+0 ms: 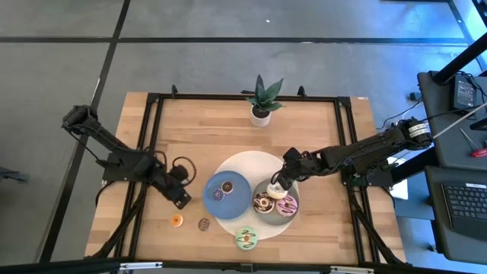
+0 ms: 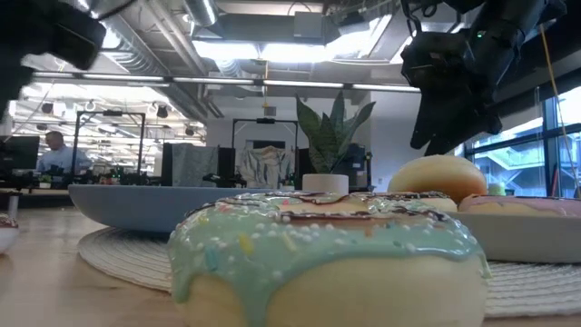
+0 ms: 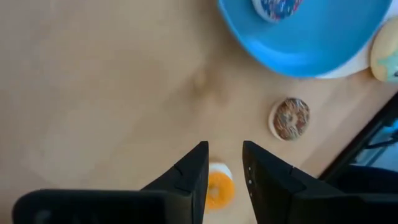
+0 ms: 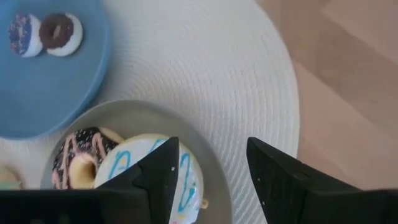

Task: Pick & Place donuts
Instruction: Put the small yellow donut on the blue plate

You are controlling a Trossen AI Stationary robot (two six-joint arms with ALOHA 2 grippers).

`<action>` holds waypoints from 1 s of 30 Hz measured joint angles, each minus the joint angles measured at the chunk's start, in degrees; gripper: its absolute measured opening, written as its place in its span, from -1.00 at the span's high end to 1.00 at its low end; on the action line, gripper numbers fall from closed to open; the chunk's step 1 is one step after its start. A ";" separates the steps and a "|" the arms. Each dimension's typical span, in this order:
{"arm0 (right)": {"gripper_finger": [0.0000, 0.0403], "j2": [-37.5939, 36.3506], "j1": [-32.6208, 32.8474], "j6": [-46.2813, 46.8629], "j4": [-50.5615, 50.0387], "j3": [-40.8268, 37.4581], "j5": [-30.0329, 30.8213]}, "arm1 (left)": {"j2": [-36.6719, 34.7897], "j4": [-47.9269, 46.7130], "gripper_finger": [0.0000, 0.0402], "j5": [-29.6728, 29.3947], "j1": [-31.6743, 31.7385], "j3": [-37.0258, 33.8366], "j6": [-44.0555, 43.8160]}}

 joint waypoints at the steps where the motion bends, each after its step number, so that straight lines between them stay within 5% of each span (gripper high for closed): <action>1: 0.05 0.00 0.00 -0.01 -0.03 0.00 0.52 | 0.00 0.35 0.54 -0.28 -1.32 0.00 -2.53; 13: 0.05 0.00 0.00 -0.25 -0.04 0.00 5.99 | 0.04 12.10 0.52 -15.36 -13.81 0.00 -10.43; 20: 0.05 0.00 -0.60 -0.24 -0.04 0.00 6.00 | 3.38 4.35 0.53 -8.78 -16.26 0.00 -22.64; 30: 0.05 0.00 -1.03 -0.23 0.01 0.00 5.98 | 17.57 5.75 0.53 -0.23 -17.89 0.00 -25.01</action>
